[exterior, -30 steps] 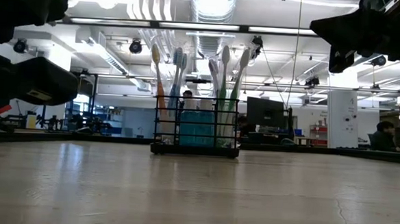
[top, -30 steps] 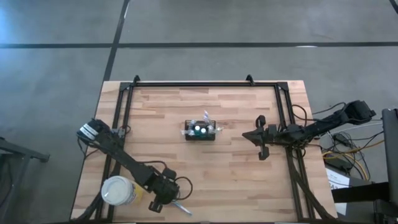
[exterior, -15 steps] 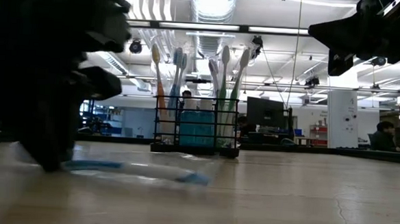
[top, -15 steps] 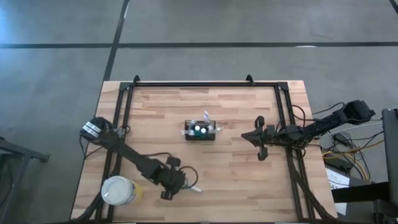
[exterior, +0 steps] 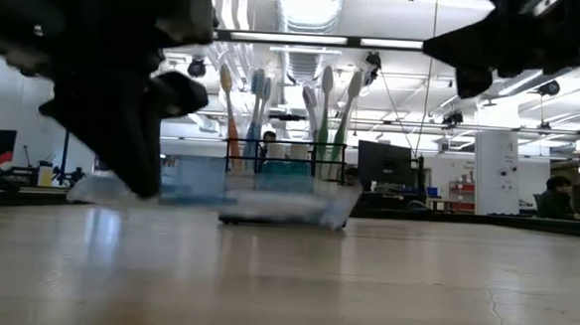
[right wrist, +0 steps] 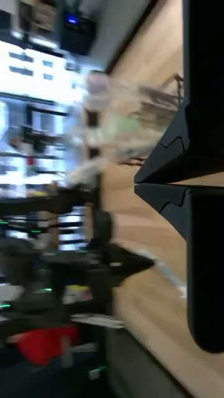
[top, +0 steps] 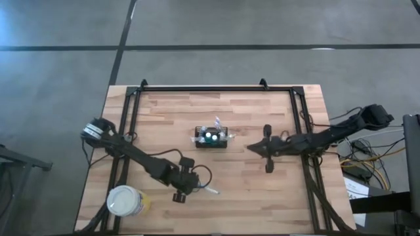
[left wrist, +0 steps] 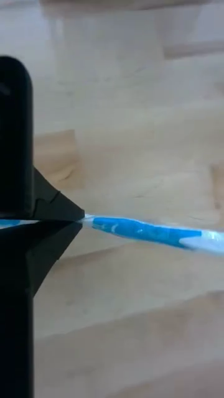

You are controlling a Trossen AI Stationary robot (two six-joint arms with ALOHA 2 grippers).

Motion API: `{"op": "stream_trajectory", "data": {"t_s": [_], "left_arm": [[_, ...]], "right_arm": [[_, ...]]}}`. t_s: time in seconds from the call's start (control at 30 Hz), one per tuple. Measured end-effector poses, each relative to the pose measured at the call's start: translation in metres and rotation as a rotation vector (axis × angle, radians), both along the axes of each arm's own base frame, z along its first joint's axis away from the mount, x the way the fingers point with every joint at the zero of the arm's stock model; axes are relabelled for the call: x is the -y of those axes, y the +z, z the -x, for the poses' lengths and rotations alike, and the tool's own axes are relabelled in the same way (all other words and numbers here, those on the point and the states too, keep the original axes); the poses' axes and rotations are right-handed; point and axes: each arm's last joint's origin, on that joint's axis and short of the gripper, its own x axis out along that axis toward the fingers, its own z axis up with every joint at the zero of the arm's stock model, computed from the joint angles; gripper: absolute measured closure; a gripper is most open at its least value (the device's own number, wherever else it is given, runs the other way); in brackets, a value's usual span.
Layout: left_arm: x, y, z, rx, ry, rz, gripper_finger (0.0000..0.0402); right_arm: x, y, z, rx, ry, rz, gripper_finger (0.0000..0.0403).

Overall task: Pick & Place toothbrushing station
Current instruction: Put the blue toothbrush into the black wire organizer

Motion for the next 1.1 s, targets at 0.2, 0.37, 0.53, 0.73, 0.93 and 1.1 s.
{"op": "stream_trajectory", "data": {"t_s": [0.2,0.37,0.53,0.73,0.93,1.1], "left_arm": [[-0.006,0.030,0.011,0.086,0.031,-0.032,0.0399],[-0.016,0.057,0.027,0.149,0.070,-0.104,0.0400],[-0.026,0.077,0.041,0.194,0.086,-0.180,0.0400],[-0.031,0.094,0.045,0.219,0.091,-0.317,0.0401],[-0.029,0.105,0.037,0.217,0.104,-0.363,0.0401],[-0.025,0.110,0.030,0.207,0.100,-0.385,0.0401]], "right_arm": [[-0.016,0.012,-0.043,-0.214,0.013,0.015,0.0394],[-0.031,0.036,-0.079,-0.374,0.113,0.013,0.0385],[-0.039,0.075,-0.104,-0.619,0.081,-0.013,0.0330],[-0.051,0.112,-0.140,-0.774,0.088,0.079,0.0243],[-0.063,0.112,-0.181,-0.855,0.090,0.124,0.0177],[-0.069,0.097,-0.207,-0.907,0.047,0.157,0.0155]]}}
